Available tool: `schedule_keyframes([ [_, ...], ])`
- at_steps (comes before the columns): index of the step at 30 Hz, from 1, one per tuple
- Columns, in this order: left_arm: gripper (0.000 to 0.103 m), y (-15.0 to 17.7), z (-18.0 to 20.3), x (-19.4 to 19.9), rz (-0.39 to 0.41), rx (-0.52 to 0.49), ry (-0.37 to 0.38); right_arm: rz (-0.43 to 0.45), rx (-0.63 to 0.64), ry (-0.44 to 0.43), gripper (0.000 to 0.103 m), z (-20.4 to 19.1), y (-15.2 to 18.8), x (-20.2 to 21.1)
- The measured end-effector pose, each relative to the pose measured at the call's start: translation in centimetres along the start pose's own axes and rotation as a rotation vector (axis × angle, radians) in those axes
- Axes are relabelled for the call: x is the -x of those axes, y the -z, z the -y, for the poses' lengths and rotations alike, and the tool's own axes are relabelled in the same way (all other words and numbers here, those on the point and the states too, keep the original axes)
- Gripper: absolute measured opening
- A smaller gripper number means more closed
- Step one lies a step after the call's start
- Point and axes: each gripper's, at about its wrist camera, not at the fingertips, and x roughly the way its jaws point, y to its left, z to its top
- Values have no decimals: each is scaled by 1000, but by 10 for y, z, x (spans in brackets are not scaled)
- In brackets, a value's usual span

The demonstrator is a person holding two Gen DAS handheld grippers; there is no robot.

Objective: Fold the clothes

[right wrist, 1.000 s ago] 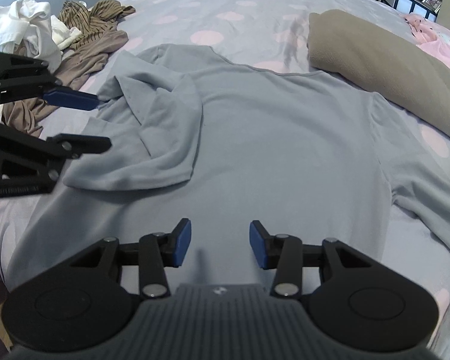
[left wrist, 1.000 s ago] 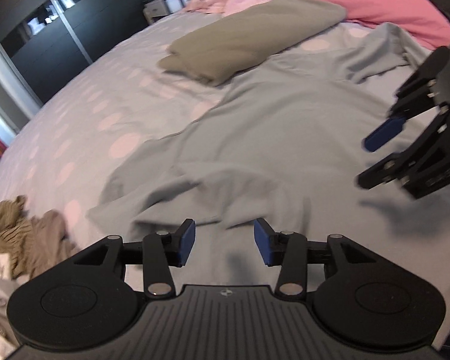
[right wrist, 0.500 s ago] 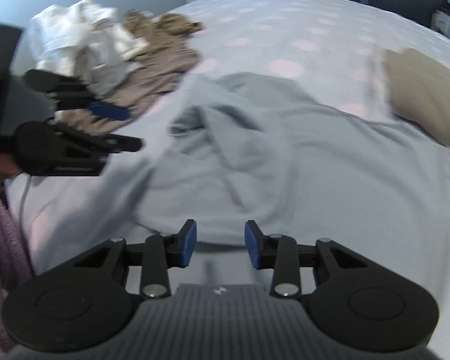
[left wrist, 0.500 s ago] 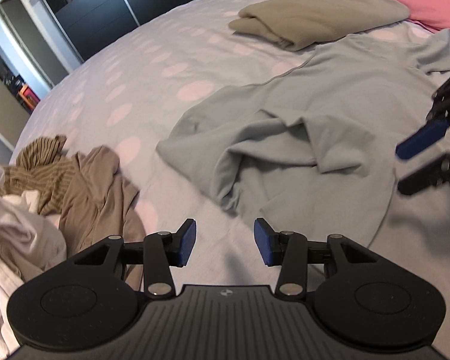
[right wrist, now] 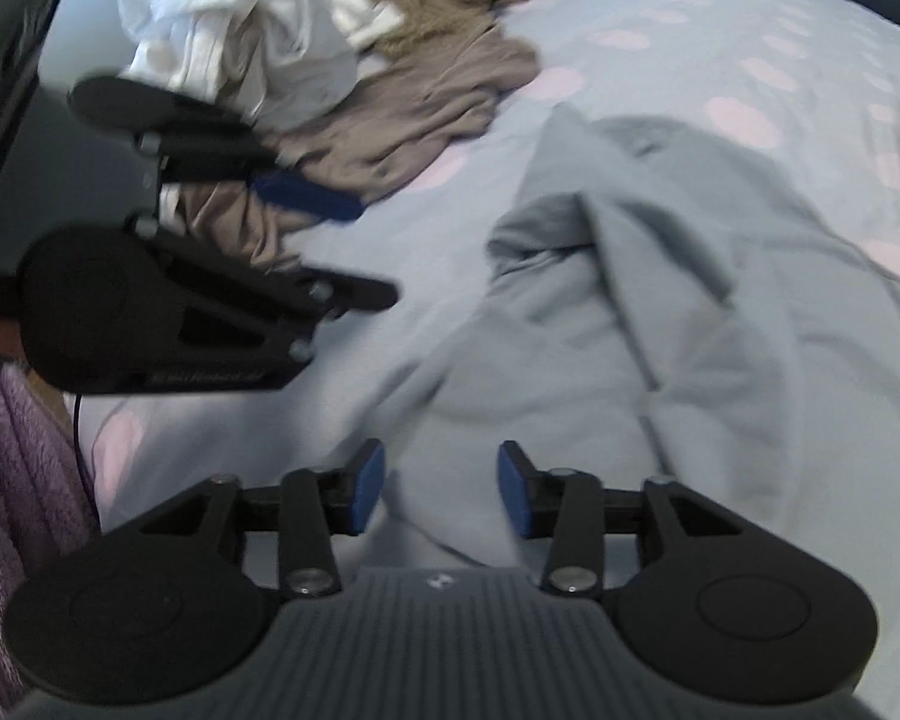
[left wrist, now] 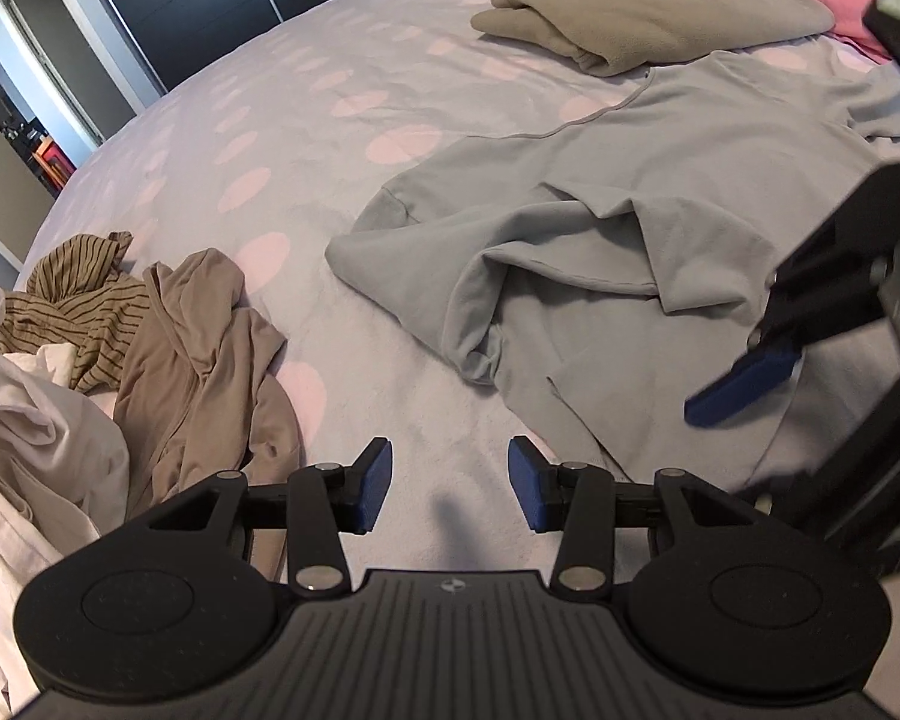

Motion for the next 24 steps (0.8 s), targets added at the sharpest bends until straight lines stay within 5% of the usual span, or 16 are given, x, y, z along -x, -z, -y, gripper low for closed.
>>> schedule_keyframes([
  [2,41,0,-2,0,-3,6,-2,-29,17,33,47,-4,2,-10],
  [6,41,-2,-4,1,4,14,2,-11,-12,56,13,7,7,0],
  [12,41,-7,4,0,7,-8,10,96,-164,83,12,46,17,62],
  [24,41,-14,18,-15,39,-66,-14,278,-563,358,11,155,77,149],
])
